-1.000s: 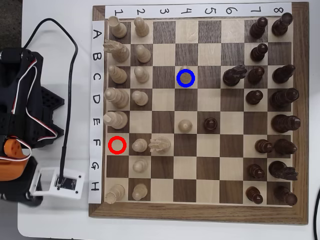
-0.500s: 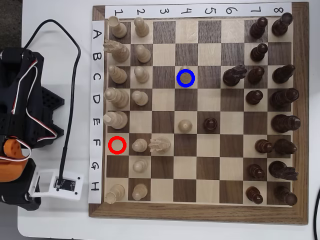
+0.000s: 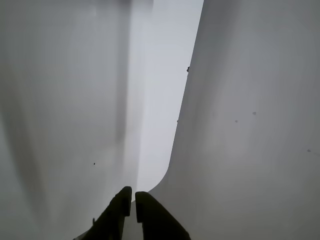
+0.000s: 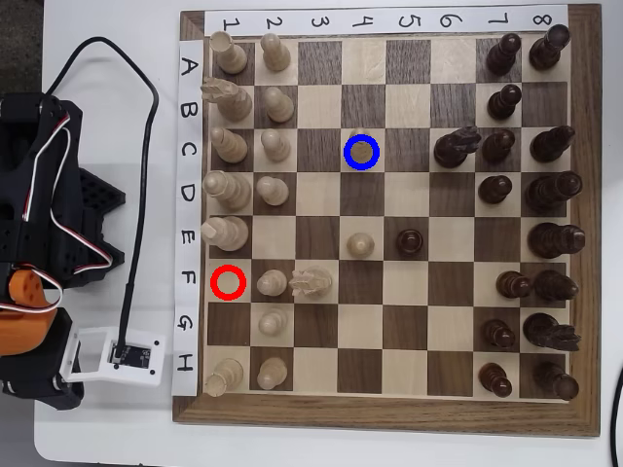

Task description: Move the piece to destination

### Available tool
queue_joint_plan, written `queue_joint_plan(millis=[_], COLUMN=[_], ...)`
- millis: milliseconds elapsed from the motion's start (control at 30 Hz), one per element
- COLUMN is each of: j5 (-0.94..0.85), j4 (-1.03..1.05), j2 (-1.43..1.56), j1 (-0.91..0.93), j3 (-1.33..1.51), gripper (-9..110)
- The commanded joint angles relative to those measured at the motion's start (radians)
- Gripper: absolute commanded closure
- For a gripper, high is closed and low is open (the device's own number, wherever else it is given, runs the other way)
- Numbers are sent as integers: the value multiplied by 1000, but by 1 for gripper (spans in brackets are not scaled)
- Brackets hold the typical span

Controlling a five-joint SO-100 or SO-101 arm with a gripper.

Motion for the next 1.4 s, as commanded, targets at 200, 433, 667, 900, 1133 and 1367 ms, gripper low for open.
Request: queue_joint_plan(millis=[200,433,667,900,1133,1367], j5=[3,9,5,-2,9,8], j4=[-3,-3,-3,-3,5,3], j2=[63,63,63,63,63,63], j1=[14,18,15,11,2,-2], j3=[44,44,44,44,43,43], gripper=[101,101,101,101,101,101])
